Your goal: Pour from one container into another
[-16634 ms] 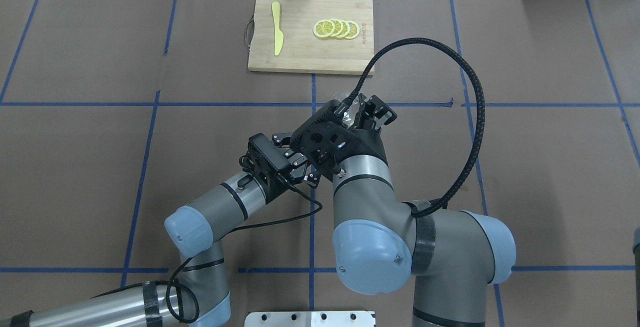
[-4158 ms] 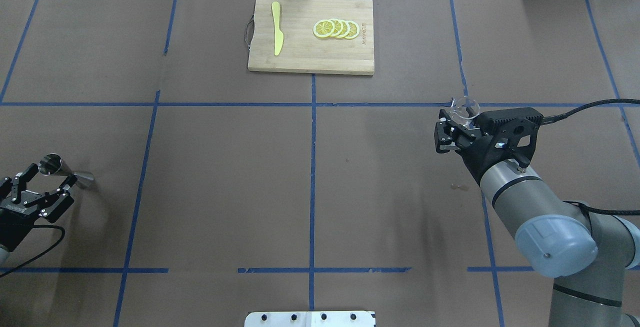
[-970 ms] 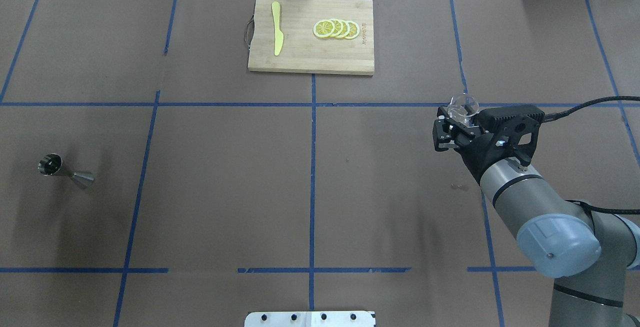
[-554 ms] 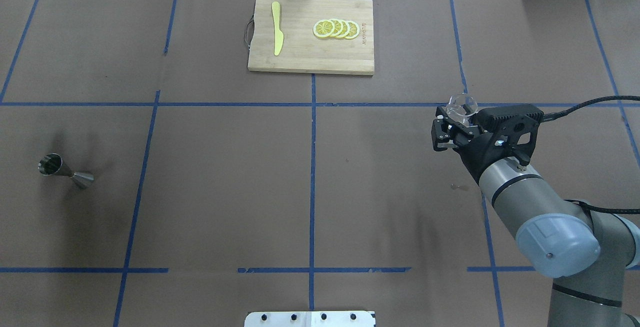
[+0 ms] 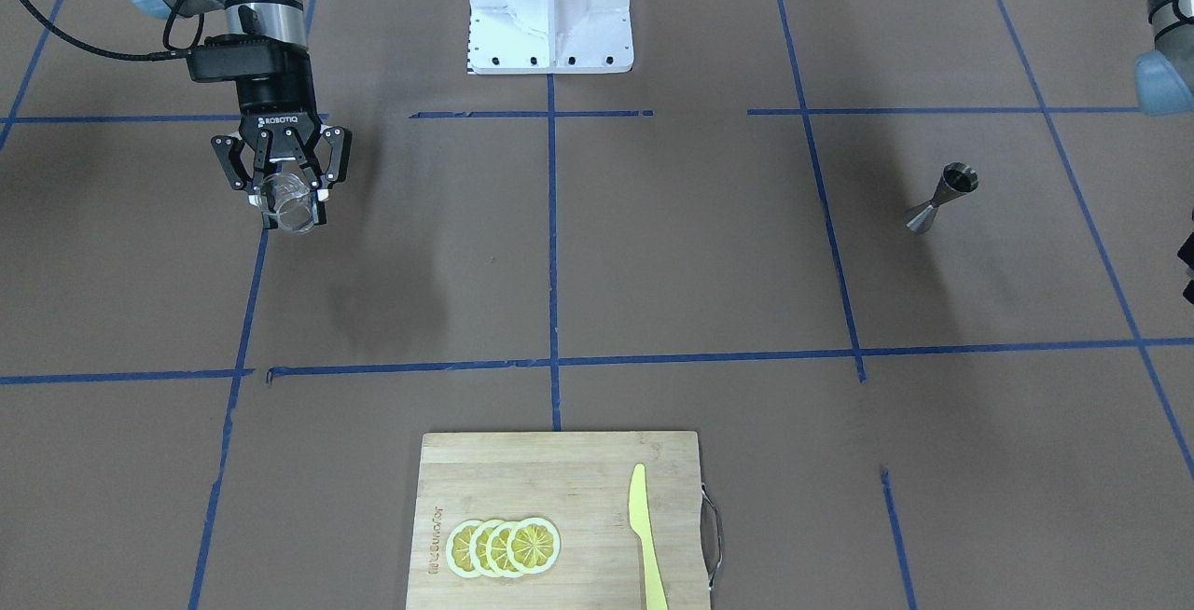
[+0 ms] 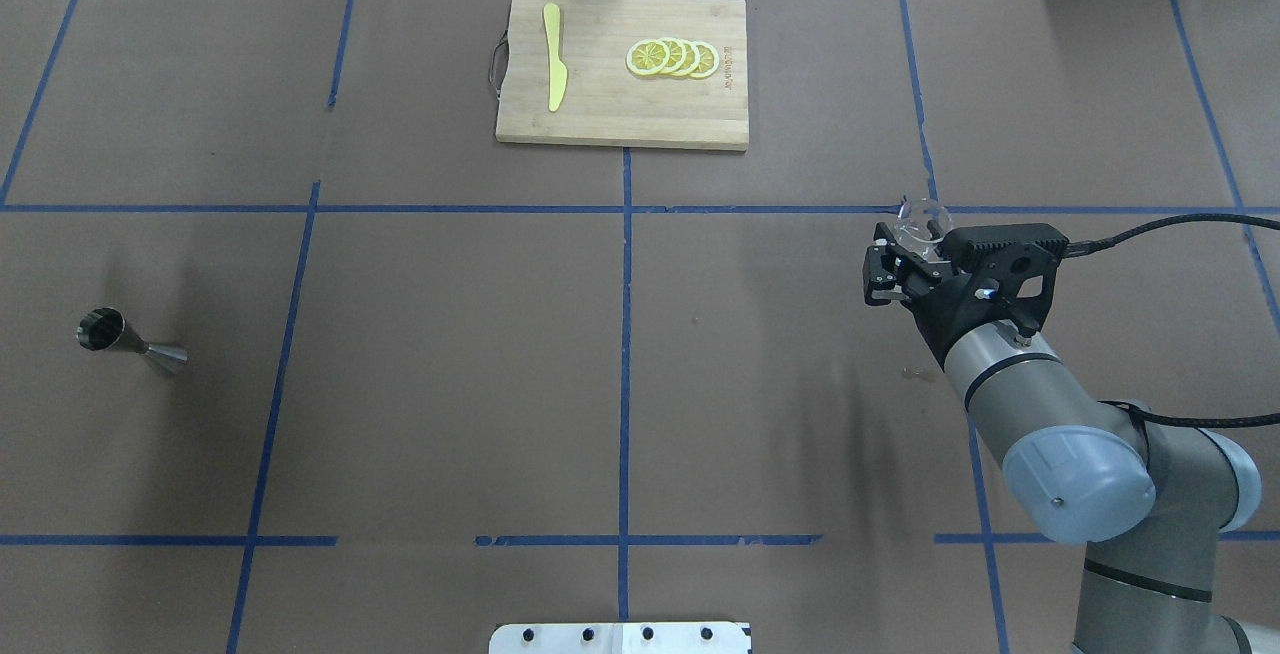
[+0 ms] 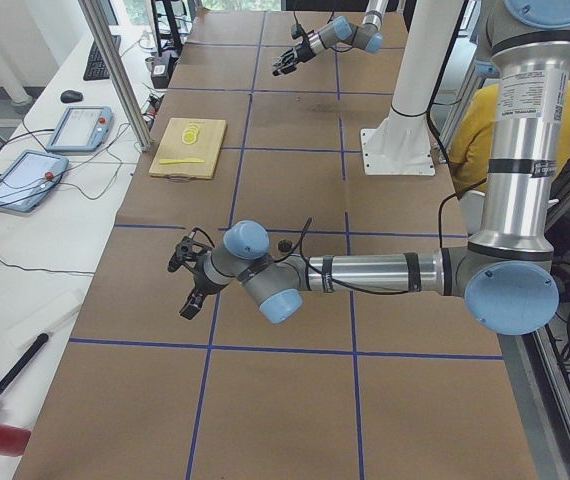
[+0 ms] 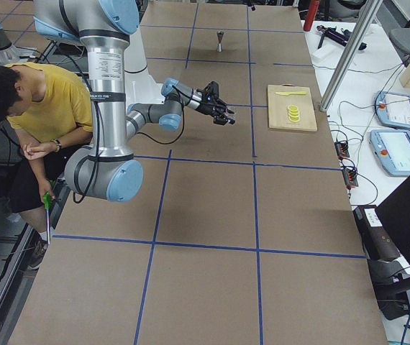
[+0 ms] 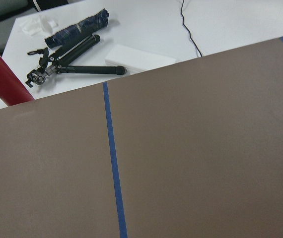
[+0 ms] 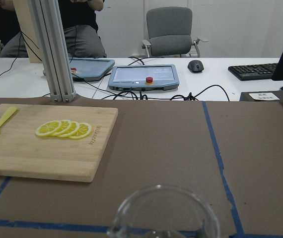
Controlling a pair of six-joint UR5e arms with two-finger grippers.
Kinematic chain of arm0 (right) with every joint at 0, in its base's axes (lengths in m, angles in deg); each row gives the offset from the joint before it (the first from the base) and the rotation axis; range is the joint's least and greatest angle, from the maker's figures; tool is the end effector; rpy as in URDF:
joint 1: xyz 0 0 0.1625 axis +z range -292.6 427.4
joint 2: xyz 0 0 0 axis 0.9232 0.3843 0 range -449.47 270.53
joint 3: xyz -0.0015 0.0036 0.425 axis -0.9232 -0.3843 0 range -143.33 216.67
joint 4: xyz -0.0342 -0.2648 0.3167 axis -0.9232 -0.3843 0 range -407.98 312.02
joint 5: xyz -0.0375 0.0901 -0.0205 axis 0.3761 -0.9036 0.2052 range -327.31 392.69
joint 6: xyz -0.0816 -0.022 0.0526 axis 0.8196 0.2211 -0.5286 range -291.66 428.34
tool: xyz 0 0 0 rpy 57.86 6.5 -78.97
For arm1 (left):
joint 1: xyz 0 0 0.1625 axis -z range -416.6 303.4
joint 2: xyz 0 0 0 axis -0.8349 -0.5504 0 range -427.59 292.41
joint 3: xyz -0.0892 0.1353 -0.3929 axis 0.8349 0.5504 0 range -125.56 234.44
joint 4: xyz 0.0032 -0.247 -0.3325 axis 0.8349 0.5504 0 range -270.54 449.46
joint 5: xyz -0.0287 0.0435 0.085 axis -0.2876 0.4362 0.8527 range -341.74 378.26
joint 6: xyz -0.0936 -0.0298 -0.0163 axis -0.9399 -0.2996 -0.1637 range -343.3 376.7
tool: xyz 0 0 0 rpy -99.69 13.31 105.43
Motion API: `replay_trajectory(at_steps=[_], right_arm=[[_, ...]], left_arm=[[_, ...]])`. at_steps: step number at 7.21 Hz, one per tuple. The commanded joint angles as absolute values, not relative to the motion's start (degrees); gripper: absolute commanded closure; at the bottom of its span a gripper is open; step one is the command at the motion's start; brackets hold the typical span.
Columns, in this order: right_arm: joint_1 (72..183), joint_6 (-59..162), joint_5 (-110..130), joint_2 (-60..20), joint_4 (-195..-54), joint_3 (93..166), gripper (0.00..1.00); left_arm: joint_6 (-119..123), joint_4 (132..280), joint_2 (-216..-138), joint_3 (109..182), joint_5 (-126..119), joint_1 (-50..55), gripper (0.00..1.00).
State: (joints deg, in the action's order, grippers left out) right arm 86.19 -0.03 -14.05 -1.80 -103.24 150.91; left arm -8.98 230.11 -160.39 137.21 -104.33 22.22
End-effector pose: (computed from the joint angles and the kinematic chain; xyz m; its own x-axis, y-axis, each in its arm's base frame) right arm -0.3890 -0.3453 0.3591 0.7187 -0.0389 0.6943 -0.5797 0.5179 0.6291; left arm 0.0268 -0.5466 0.6033 0.7351 0.1968 -0.6488 0.2046 0.8479 0.4891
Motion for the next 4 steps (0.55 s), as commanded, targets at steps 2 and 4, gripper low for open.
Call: replay_trajectory(at_steps=[2, 4], right_arm=[[85.16, -5.99, -12.23, -1.58, -103.17, 145.75, 0.93], [82.97, -8.28, -11.52, -0.70, -103.17, 142.95, 0.93]], left_arm=[[-8.87, 218.49, -160.93, 143.81, -113.05, 25.49, 0.00], [-8.96, 218.58, -161.01, 144.00, -112.96, 25.49, 0.00]])
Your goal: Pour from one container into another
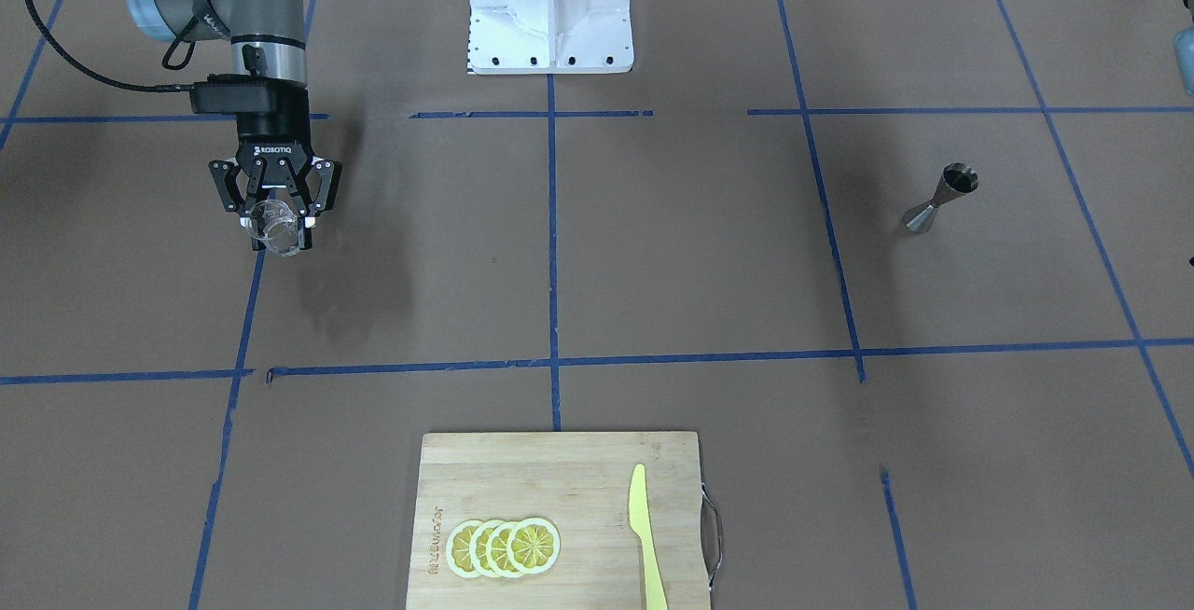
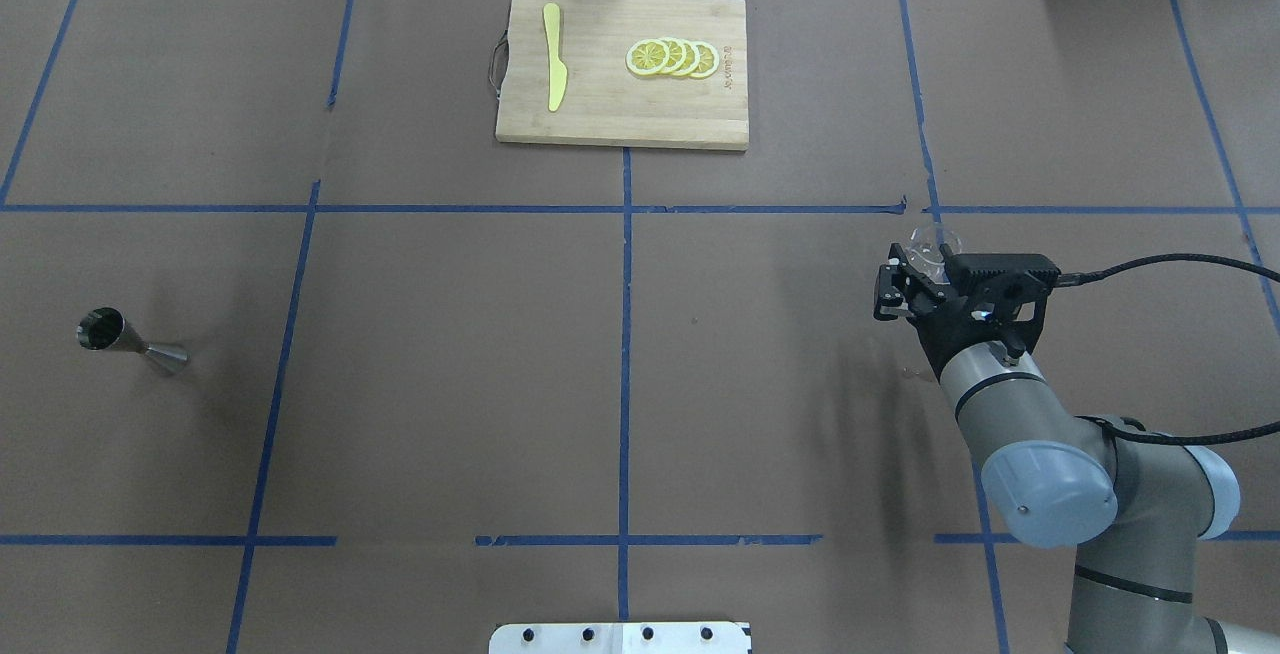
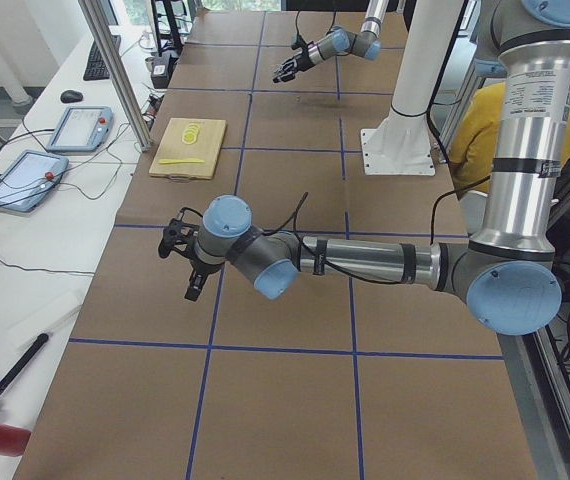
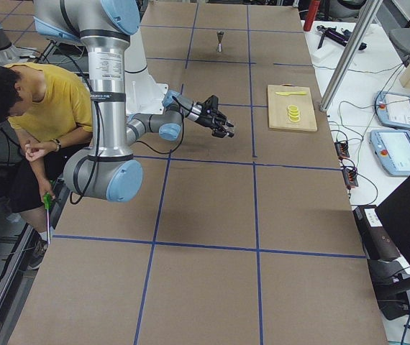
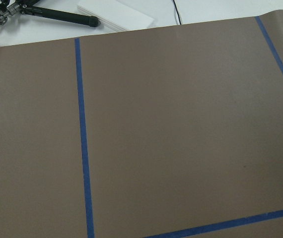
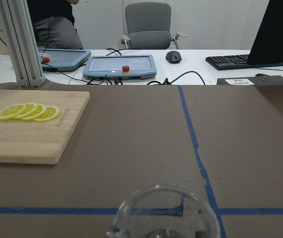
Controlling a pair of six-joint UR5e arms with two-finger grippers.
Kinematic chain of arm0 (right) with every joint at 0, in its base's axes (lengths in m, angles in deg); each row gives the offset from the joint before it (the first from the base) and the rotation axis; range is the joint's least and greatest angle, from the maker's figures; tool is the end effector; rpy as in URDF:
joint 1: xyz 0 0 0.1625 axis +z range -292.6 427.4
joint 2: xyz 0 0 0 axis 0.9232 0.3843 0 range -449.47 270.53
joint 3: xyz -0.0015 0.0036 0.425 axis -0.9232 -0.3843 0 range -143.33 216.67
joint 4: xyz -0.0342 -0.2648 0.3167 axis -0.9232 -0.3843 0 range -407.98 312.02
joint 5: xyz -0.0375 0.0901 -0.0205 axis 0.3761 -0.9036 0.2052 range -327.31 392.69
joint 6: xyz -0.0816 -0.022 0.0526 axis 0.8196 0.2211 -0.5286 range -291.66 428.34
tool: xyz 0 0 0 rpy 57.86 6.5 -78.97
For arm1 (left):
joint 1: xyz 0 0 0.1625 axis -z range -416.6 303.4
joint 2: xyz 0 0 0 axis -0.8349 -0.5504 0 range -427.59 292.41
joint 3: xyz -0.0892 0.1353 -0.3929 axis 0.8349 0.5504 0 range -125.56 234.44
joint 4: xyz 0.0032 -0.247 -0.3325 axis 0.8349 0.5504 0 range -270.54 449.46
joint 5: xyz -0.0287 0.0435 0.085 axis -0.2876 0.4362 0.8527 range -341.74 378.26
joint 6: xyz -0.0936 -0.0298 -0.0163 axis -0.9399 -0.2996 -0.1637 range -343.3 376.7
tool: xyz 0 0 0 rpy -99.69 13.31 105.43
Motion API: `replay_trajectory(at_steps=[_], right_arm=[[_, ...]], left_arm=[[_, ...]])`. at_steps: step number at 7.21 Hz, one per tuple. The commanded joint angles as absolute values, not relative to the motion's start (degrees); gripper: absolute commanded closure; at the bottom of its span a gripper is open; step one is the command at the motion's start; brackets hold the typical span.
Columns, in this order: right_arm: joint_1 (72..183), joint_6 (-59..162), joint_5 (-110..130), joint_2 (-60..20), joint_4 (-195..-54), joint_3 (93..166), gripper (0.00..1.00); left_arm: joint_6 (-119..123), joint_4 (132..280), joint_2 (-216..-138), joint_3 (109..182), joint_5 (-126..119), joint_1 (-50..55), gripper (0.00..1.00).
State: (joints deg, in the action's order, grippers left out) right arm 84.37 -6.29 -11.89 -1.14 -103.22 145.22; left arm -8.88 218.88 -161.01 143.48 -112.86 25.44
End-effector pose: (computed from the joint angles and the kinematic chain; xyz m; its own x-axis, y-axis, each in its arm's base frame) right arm -0.4136 -0.3398 0.4102 0.7313 0.0288 0.6814 -0.5901 0.5275 0.6111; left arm 0.0078 -0.5457 0.5592 0.6626 0.1678 -0.7299 0.2029 0.8979 0.3906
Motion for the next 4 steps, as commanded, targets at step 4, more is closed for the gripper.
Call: replay_trajectory(at_steps=[4], right_arm=[[80.15, -11.64, -5.21, 1.83, -95.50, 137.50, 0.94]], left_arm=[[-9.14, 218.58, -160.93, 145.15, -112.87, 25.49, 0.00]])
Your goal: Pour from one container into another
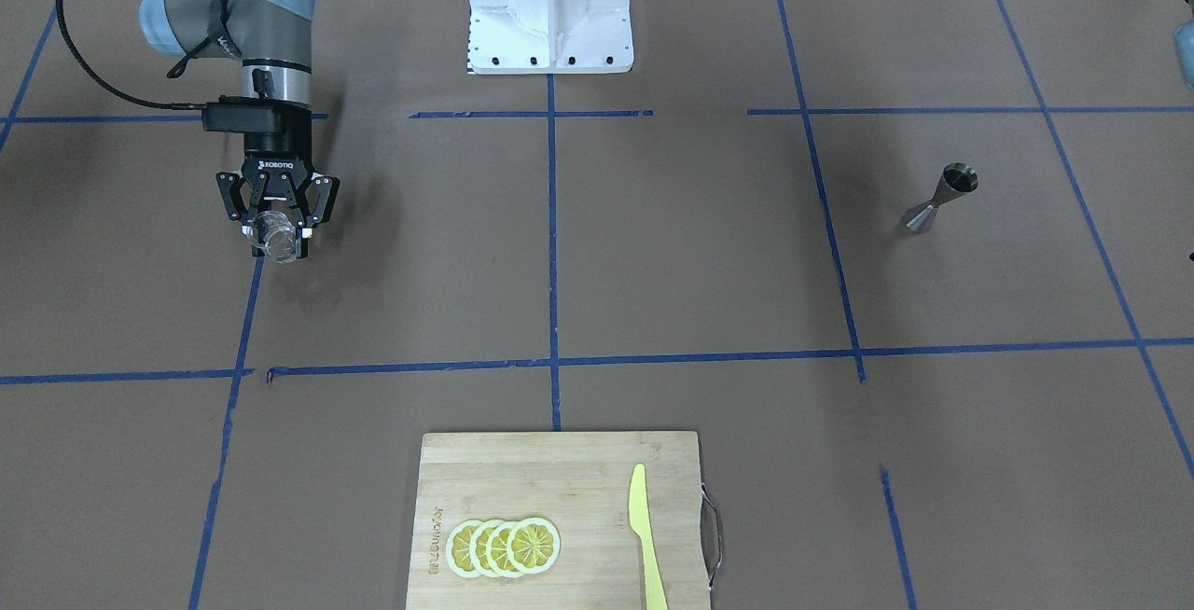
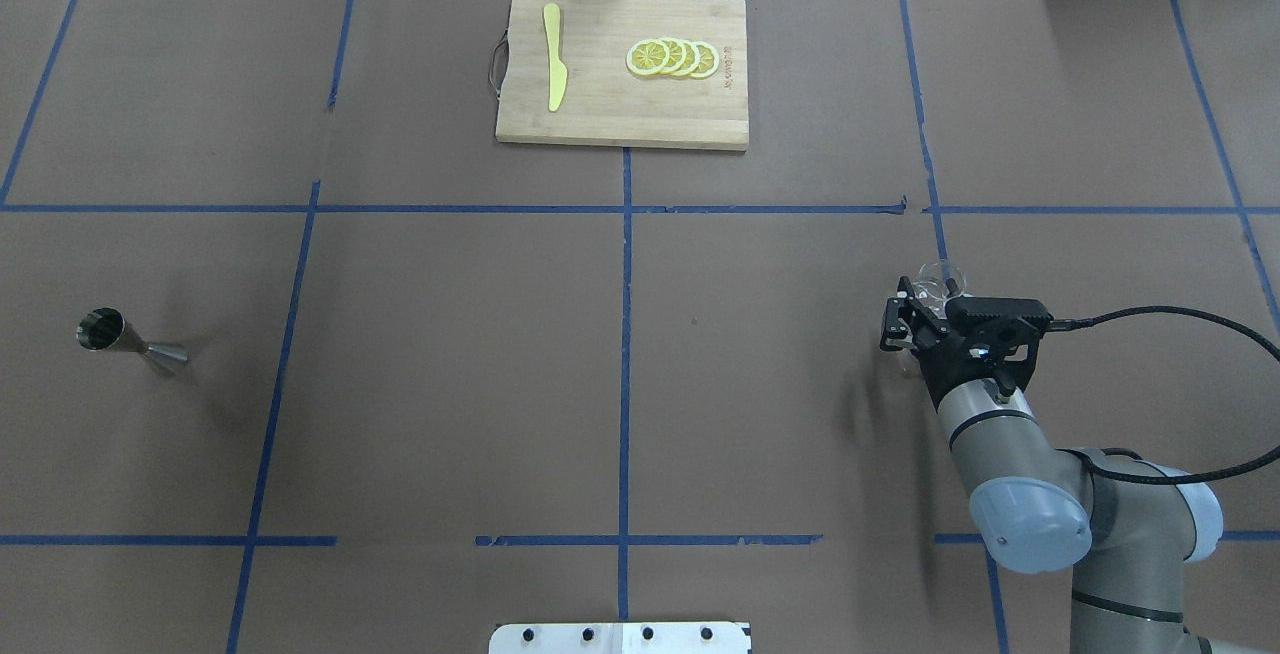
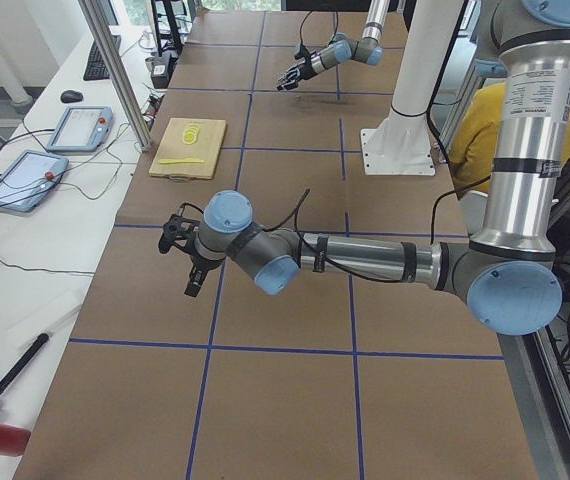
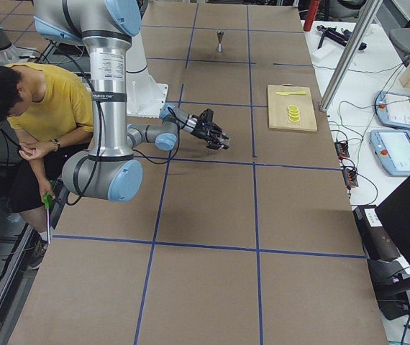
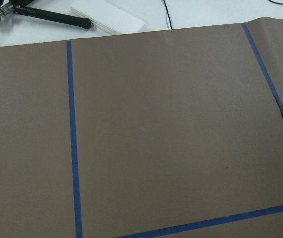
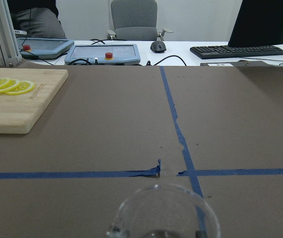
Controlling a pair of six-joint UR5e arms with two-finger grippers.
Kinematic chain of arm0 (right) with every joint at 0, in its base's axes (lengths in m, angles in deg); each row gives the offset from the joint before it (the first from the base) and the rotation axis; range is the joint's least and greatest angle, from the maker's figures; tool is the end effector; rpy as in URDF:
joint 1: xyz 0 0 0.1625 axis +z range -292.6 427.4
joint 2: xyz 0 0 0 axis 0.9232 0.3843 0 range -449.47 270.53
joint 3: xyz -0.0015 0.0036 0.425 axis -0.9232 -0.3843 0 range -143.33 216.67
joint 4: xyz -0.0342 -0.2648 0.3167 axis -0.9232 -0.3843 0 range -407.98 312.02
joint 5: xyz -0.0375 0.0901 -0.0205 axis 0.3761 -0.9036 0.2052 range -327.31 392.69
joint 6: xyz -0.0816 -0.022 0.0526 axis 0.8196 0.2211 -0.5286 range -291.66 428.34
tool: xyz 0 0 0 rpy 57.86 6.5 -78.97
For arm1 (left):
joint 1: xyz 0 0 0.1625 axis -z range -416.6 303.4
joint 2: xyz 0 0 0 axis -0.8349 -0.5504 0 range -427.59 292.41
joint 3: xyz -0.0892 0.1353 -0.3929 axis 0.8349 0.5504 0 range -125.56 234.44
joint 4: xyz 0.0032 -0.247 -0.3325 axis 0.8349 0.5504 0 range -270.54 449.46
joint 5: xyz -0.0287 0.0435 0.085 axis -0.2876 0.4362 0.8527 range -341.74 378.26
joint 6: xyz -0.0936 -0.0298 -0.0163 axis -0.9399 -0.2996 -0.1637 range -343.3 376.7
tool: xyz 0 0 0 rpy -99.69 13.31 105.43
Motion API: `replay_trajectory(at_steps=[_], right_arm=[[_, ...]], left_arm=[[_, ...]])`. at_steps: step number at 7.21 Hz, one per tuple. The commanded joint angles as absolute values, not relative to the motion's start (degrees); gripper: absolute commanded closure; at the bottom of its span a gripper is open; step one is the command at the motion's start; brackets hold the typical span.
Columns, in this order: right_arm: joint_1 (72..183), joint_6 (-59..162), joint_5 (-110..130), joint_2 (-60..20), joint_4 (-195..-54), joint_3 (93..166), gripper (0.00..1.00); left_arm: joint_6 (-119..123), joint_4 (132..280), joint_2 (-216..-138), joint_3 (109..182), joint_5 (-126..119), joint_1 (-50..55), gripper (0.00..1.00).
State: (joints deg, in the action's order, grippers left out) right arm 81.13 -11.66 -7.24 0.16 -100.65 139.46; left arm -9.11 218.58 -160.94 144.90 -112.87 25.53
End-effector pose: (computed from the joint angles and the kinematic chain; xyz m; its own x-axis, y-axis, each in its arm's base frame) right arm -0.4333 -0.3217 0.4619 0.7348 0.0649 0.6752 -0.6088 0.5019 0.6143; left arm 0.0068 -0.5445 0.5477 0.6601 0.1765 -0.7301 0.2079 0.8911 0.4033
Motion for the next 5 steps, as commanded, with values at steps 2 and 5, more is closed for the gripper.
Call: replay_trajectory(at_steps=[2, 5], right_arm=[[78.83, -11.20, -3.18, 2.02, -92.63, 135.37, 0.94], [77.25, -11.81, -3.17, 3.77, -92.54, 134.76, 0.88]], left_arm=[[-9.23, 218.58, -160.93, 145.58, -112.87, 25.57, 0.00], [-9.23, 218.58, -160.93, 145.76, -112.78, 25.58, 0.00]])
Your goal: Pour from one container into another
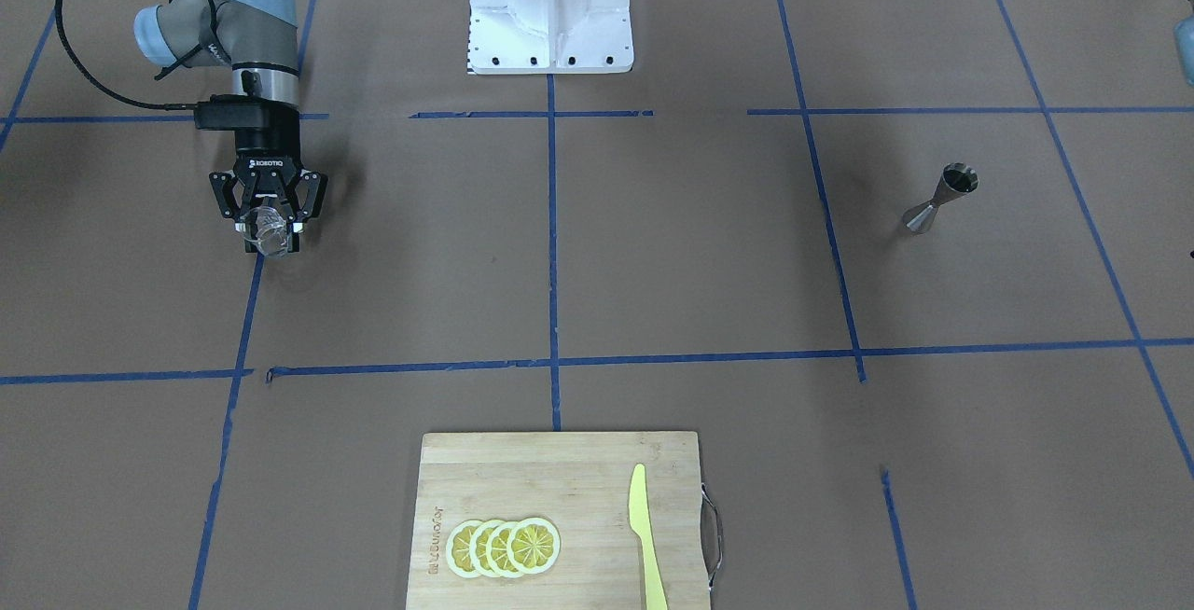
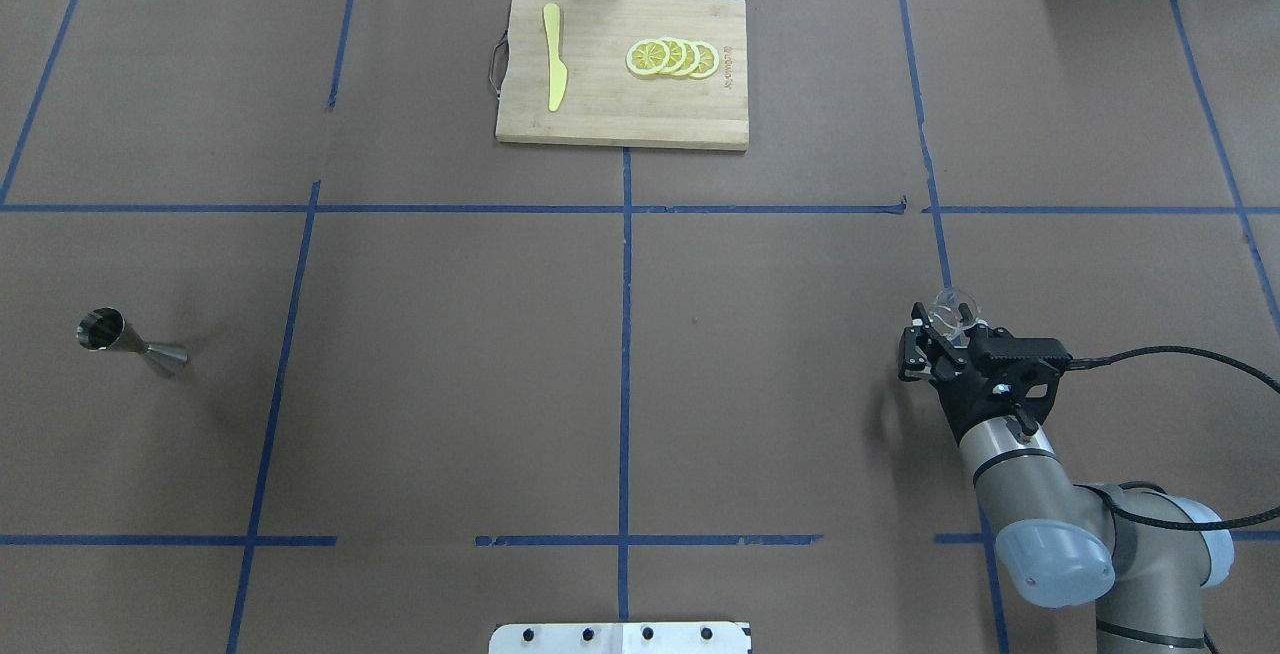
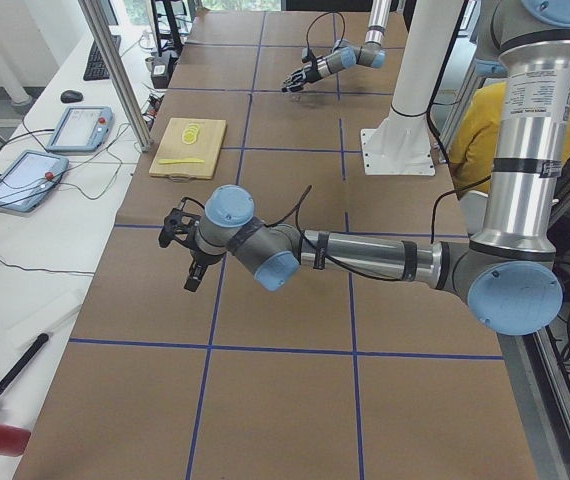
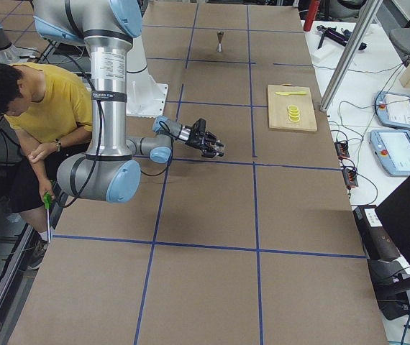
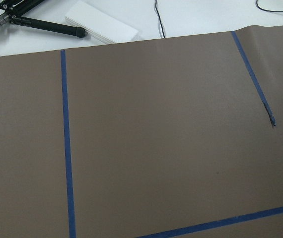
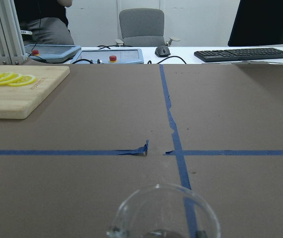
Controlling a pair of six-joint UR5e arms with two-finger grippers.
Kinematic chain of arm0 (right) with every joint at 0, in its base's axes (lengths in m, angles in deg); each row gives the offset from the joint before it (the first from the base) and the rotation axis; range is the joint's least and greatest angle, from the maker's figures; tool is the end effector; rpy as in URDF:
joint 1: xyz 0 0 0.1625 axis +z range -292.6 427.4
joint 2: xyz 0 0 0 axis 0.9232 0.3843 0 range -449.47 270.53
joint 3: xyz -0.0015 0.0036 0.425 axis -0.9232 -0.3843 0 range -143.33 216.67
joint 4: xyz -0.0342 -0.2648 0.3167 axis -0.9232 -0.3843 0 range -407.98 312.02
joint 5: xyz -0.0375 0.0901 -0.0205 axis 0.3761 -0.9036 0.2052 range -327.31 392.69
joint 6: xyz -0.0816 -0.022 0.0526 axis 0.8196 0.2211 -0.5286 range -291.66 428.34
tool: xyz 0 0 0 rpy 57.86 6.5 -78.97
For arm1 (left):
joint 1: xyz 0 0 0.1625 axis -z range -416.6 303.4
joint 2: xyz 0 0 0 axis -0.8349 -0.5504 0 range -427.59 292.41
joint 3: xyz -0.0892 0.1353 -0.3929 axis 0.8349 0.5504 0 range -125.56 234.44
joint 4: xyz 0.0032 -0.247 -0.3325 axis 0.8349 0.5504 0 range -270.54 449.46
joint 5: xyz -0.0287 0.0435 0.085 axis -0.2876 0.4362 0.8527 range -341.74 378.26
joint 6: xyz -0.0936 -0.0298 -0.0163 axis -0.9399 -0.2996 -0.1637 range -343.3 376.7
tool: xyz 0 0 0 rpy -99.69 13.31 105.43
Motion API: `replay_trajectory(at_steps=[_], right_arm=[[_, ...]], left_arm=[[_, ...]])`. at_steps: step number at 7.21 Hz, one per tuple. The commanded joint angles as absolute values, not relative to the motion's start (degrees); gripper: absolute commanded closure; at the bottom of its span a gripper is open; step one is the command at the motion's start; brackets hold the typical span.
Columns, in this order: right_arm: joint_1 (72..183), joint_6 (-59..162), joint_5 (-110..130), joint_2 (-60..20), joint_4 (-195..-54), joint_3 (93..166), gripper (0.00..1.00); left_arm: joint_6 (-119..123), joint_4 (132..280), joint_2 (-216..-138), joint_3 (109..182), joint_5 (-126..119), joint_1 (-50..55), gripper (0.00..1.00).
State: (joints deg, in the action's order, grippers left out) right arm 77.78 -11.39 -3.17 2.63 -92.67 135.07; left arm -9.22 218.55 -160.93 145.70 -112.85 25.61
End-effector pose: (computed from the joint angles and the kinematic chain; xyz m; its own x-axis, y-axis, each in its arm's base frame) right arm -0.4354 -0.2973 0.5022 0.7312 0.0278 0.6816 -0.6099 0.4743 0.6349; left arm 0.0059 -0.5439 0.5407 0.6589 0.1833 -0.7296 0.2113 0.8857 0.4133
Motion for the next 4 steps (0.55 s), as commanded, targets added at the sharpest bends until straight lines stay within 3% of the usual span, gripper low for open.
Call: replay_trajectory(at_steps=[1, 4], right_arm=[[77.24, -11.81, -3.08, 4.65, -91.49, 134.93, 0.88], [76.37, -11.90, -1.95, 5.19, -90.17, 133.97, 0.86]], left_arm=[[-9.23, 218.58, -160.93, 145.76, -112.78, 25.57, 0.00], [-9.23, 218.58, -159.00, 148.22, -112.87, 25.84, 0.00]])
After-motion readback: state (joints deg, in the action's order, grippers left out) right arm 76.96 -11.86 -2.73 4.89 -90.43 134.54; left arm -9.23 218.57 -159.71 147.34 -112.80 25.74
